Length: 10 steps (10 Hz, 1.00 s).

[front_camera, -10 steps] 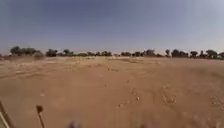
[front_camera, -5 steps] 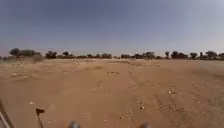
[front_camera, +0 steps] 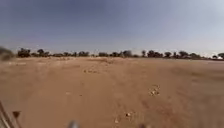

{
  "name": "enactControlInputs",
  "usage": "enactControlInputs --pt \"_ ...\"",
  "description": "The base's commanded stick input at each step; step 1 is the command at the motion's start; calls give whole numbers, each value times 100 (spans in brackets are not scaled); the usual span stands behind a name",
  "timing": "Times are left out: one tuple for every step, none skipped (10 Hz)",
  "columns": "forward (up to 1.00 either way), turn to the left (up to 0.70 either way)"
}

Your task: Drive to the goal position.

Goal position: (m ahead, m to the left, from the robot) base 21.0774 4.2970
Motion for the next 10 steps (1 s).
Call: enactControlInputs --pt "50 0" --pt "50 0" --pt "50 0" --pt "50 0" --pt "50 0" --pt "50 0" --pt "50 0" --pt "50 0" --pt "50 0" --pt "50 0"
